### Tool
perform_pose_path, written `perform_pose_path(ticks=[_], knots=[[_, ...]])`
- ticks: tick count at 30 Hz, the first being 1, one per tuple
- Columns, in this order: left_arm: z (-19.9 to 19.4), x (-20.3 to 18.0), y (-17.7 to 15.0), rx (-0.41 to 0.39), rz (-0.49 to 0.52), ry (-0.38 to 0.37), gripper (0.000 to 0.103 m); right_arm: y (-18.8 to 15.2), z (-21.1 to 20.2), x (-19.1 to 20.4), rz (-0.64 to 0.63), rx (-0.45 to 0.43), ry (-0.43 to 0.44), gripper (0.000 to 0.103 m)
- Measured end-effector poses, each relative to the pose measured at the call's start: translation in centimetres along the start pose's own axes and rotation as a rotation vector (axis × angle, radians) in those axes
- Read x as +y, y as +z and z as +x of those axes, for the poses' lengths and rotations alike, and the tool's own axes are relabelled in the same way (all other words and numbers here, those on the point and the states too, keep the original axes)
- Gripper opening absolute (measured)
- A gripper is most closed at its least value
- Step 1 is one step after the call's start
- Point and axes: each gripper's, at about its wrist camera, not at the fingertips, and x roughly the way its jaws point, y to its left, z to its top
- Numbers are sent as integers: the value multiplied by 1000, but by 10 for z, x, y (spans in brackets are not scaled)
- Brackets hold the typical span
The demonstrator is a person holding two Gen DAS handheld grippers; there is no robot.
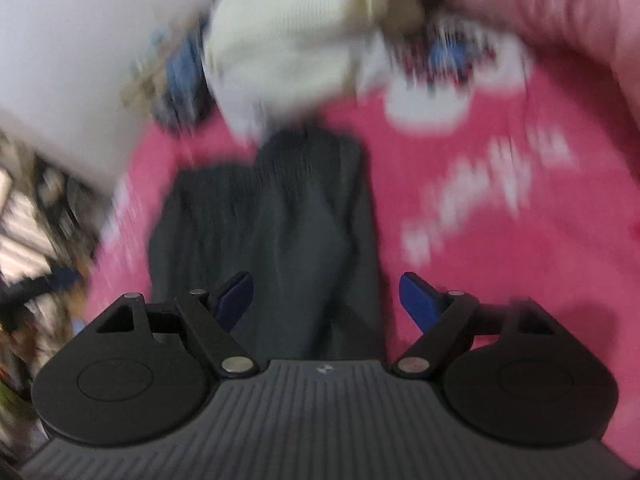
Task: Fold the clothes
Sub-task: 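Lower the dark grey sweatpants onto the bedspread with both tools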
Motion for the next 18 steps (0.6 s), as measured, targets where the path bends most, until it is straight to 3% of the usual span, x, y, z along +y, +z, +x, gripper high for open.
perform_pose_path(ticks=[3, 6, 8, 9, 11, 14, 18], knots=[[23, -5, -34, 58, -5, 24, 74, -24, 13, 11, -56, 50, -110, 80], [49, -16, -62, 77, 55, 130, 69, -37, 27, 18, -123, 71, -169, 70], [60, -23, -72, 68, 103, 201, 52, -41, 38, 24, -165, 88, -221, 29], [64, -25, -76, 64, 110, 212, 46, -43, 41, 28, -201, 83, -257, 22], [69, -26, -78, 61, 99, 229, 8, -46, 38, 33, -240, 64, -288, 3], [55, -27, -71, -7, 58, 214, 6, -46, 16, 37, -276, -14, -364, 1], [20, -29, -56, -144, 77, 227, 5, -42, -10, 29, -309, -103, -516, 1]])
